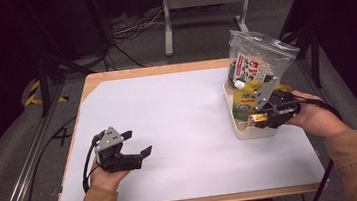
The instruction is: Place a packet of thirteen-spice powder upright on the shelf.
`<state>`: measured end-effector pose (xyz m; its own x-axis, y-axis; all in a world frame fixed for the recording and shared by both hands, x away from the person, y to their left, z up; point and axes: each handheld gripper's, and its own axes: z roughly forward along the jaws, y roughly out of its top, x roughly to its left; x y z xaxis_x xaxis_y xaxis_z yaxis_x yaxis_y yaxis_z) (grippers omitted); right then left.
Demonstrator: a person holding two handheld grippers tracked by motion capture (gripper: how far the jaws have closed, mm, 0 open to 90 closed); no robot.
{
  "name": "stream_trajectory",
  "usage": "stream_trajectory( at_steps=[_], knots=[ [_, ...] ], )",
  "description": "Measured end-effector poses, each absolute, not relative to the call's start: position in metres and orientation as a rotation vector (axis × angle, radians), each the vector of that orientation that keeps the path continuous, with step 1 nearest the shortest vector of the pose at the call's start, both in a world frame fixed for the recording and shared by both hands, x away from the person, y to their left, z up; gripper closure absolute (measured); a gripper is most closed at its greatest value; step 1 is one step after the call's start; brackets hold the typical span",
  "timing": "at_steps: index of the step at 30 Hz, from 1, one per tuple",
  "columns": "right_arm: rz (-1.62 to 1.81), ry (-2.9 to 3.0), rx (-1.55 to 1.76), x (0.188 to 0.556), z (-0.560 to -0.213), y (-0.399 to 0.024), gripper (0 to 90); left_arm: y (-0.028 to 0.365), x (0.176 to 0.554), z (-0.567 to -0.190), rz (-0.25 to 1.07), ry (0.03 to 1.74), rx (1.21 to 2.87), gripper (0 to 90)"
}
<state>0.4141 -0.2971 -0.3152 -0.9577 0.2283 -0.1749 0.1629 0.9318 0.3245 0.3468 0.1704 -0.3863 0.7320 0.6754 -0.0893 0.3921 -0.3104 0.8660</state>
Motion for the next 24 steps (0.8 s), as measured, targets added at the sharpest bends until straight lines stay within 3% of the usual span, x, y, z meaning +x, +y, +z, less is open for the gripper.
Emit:
stream_trajectory(
  at_steps=[13,24],
  knots=[
    [0.626,2.774,0.315,0.398,-0.303,-0.301,37.4,0.175,0.341,-0.385,0.374,0.817,1.937,12.1],
    [0.906,2.603,0.432,0.369,-0.29,-0.294,28.7,0.193,0.325,-0.388,0.395,0.838,1.926,10.9]
  ],
)
